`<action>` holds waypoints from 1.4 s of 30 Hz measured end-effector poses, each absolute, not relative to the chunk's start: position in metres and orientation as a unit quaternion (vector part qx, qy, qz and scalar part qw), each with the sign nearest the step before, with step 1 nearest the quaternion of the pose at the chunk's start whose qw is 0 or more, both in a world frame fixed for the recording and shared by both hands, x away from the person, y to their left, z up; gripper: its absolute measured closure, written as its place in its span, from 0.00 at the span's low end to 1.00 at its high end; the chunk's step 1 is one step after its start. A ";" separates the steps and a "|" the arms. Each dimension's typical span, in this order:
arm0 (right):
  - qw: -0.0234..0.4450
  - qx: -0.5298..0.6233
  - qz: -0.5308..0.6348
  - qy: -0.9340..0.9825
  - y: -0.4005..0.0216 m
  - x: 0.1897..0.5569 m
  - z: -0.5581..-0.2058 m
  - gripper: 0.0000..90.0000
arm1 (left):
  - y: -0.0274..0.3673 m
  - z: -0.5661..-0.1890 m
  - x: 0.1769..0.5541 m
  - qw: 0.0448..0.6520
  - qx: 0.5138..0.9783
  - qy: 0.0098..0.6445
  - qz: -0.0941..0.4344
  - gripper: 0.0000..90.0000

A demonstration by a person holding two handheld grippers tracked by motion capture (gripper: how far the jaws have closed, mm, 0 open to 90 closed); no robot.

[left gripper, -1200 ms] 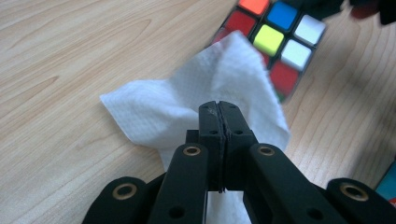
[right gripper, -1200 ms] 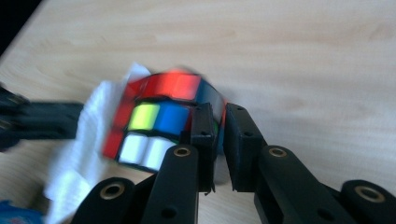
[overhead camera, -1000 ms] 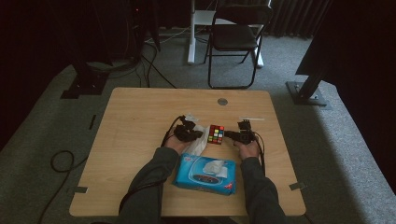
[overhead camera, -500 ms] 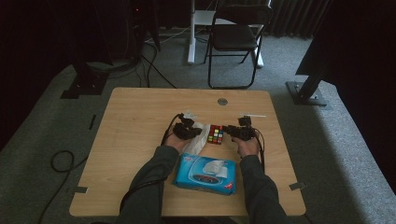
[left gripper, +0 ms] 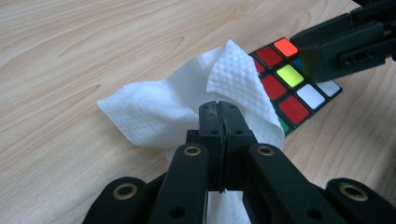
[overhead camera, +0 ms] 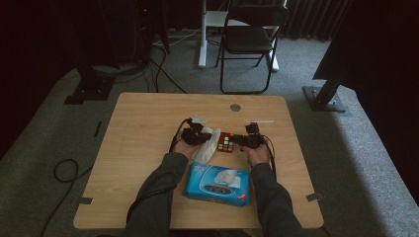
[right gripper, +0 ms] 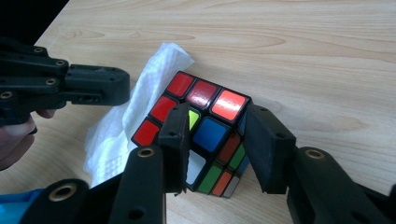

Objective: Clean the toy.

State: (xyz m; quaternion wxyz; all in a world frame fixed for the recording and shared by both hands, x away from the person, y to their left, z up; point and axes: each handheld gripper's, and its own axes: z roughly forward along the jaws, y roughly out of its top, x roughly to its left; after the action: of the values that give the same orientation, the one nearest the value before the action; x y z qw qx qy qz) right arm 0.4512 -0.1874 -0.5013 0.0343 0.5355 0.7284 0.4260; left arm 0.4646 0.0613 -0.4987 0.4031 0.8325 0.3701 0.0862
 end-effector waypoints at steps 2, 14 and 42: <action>0.034 0.531 0.427 0.731 -0.186 0.451 -0.501 0.71 | 0.060 -0.499 0.465 0.405 0.831 0.372 0.086 0.99; 0.032 0.512 0.419 0.749 -0.176 0.450 -0.498 0.74 | 0.050 -0.504 0.465 0.403 0.835 0.368 0.070 0.99; 0.034 0.517 0.419 0.745 -0.174 0.449 -0.499 0.75 | 0.049 -0.499 0.463 0.401 0.840 0.357 0.076 0.99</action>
State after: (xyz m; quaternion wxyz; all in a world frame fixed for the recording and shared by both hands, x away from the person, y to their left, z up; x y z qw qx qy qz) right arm 0.4492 -0.1743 -0.4986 0.0345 0.5172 0.7453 0.4195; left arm 0.4631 0.0493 -0.4990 0.4015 0.8400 0.3568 0.0761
